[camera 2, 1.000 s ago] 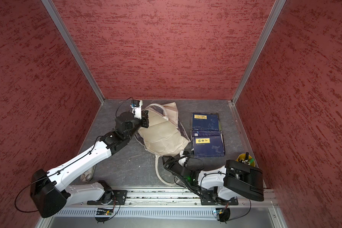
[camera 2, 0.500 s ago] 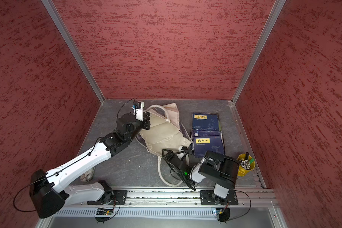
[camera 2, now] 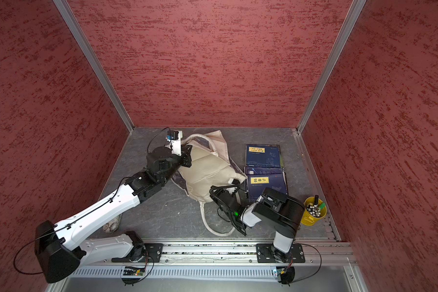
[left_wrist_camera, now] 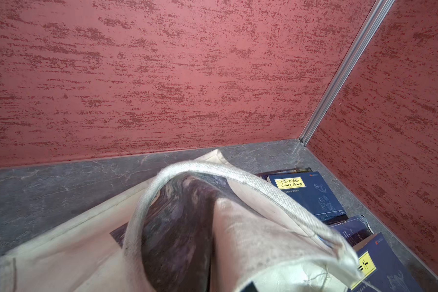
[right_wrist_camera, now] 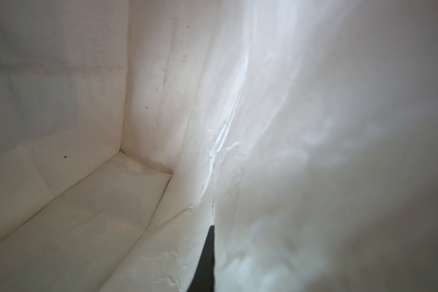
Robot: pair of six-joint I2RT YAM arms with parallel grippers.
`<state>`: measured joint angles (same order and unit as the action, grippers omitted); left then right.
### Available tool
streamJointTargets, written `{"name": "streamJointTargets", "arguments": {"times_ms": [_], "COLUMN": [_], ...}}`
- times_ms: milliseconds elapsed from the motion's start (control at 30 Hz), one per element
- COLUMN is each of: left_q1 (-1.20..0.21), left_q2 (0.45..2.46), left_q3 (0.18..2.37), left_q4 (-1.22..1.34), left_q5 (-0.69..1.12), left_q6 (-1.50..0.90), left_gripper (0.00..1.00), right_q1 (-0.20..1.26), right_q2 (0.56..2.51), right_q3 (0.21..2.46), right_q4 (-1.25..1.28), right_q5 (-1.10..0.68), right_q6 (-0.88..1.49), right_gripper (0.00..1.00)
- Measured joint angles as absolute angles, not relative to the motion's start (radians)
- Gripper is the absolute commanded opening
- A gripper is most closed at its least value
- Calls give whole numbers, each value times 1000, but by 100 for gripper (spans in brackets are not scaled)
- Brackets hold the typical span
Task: Take out the books from the canvas bag
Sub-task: Adjust the canvas bag at the center of the board.
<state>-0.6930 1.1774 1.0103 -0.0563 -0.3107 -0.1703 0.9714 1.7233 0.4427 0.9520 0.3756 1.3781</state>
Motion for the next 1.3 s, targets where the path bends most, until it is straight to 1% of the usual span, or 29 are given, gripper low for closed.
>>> {"name": "streamJointTargets", "arguments": {"times_ms": [67, 100, 133, 167, 233, 367, 567, 700, 800, 900, 1067, 1100, 1167, 1200, 1233, 1300], "left_q1": [-670, -658, -645, -635, -618, -595, -588, -593, -612, -642, -686, -694, -712, -720, -725, -730], "left_q2": [1178, 1178, 1178, 1178, 1178, 1177, 1140, 1057, 994, 926, 873, 867, 850, 837, 825, 802], "left_q3": [1026, 1039, 1052, 1065, 1101, 1194, 1347, 1360, 1328, 1250, 1157, 1145, 1112, 1088, 1070, 1035], "left_q4": [-83, -96, -105, -112, -116, -117, -143, -166, -175, -187, -251, -266, -287, -295, -300, -314], "left_q5": [-292, -281, -268, -260, -239, -203, -204, -247, -300, -352, -432, -448, -479, -495, -505, -527], "left_q6": [-168, -165, -162, -152, -133, -89, -67, -75, -77, -78, -86, -91, -100, -102, -105, -114], "left_gripper": [32, 39, 49, 56, 77, 100, 100, 100, 100, 100, 100, 100, 100, 100, 100, 100], "right_q1": [971, 971, 971, 970, 965, 945, 889, 850, 838, 820, 778, 767, 757, 755, 750, 749], "right_q2": [1690, 1671, 1651, 1637, 1608, 1580, 1575, 1583, 1586, 1606, 1643, 1648, 1652, 1652, 1652, 1652], "right_q3": [478, 499, 525, 544, 590, 675, 841, 973, 1069, 1168, 1236, 1236, 1236, 1236, 1236, 1236], "right_q4": [896, 860, 821, 797, 738, 622, 407, 268, 159, 64, 16, 10, -4, -10, -13, -17], "right_q5": [370, 366, 361, 357, 345, 302, 204, 151, 145, 141, 92, 81, 73, 71, 70, 70], "right_q6": [1339, 1316, 1290, 1270, 1220, 1137, 1011, 940, 886, 839, 798, 791, 784, 778, 770, 755], "right_gripper": [0, 0, 0, 0, 0, 0, 0, 0, 0, 0, 0, 5, 28, 35, 41, 49]}}
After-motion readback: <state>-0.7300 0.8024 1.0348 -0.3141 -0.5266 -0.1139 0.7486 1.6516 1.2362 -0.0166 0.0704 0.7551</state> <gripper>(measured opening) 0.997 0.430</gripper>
